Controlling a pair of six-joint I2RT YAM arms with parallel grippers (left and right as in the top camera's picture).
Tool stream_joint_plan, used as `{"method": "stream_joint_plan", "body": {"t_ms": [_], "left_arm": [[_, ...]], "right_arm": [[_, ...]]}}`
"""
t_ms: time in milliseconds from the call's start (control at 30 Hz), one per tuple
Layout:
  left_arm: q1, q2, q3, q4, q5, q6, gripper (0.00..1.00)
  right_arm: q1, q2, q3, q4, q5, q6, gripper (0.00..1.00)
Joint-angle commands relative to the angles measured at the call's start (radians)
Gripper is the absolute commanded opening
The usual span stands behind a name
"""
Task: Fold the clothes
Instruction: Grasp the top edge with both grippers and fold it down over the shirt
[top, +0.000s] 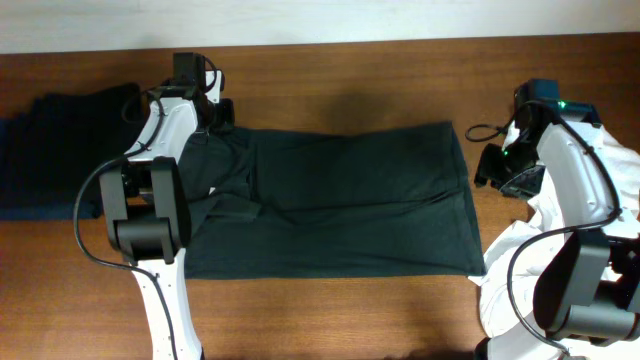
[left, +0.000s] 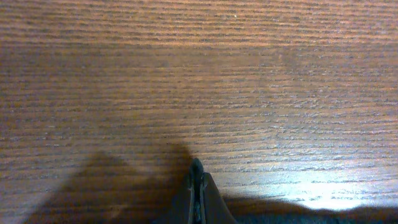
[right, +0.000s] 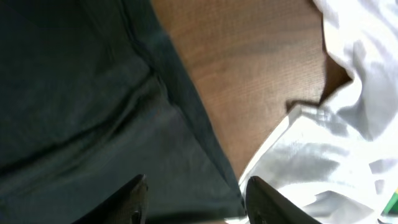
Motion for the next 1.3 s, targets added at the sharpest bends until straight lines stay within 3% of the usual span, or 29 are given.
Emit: {"method": "stream_joint_plan", "body": {"t_ms": [0, 100, 167, 300, 400, 533, 567, 600, 633, 667, 733, 933, 1067, 1267], "left_arm": [[-0.005, 0.044, 0.144, -0.096, 0.095, 0.005, 0.0], [-0.017, 0.044, 0.324, -0.25, 0.142, 0.005, 0.01], [-0.034, 0.044, 0.466, -0.463, 0.146, 0.005, 0.01], [-0.039, 0.044, 0.568, -0.772, 0.145, 0.005, 0.0], [-0.037, 0.044, 0.568, -0.897, 0.142, 0.006, 0.01], [-0.038, 0.044, 0.568, -0.908, 0.137, 0.006, 0.01], [-0.038, 0.044, 0.568, -0.911, 0.137, 0.006, 0.01], [-0.038, 0.044, 0.568, -0.916, 0.137, 0.006, 0.0], [-0.038, 0.044, 0.568, -0.922, 0.137, 0.006, 0.01], [-0.038, 0.044, 0.568, -0.927, 0.137, 0.006, 0.0], [-0.038, 0.044, 0.568, -0.954, 0.137, 0.01, 0.01], [-0.035, 0.031, 0.568, -1.061, -0.013, 0.009, 0.01], [-0.016, -0.088, 0.549, -1.061, -0.01, 0.009, 0.01], [0.013, -0.414, 0.043, -1.059, -0.1, -0.058, 0.0]], "right_arm": [[0.003, -0.007, 0.016, 0.185, -0.022, 0.002, 0.54], [0.003, 0.055, 0.016, 0.396, -0.083, -0.049, 0.54], [0.004, 0.17, 0.016, 0.563, -0.223, -0.095, 0.55], [0.055, 0.324, 0.016, 0.816, -0.22, -0.098, 0.59], [0.082, 0.402, 0.016, 0.907, -0.197, -0.098, 0.59], [0.083, 0.442, 0.016, 0.889, -0.151, -0.097, 0.58], [0.084, 0.442, 0.016, 0.896, -0.151, -0.097, 0.53], [0.083, 0.442, 0.016, 0.896, -0.151, -0.097, 0.36], [0.083, 0.442, 0.016, 0.892, -0.151, -0.097, 0.04], [0.083, 0.442, 0.016, 0.883, -0.152, -0.097, 0.04], [0.074, 0.418, 0.034, 0.795, -0.148, -0.097, 0.04], [0.053, 0.269, 0.338, 0.133, 0.02, -0.098, 0.04], [0.053, 0.269, 0.363, -0.143, 0.092, -0.098, 0.04], [0.053, 0.269, 0.363, -0.363, 0.153, -0.101, 0.04]]}}
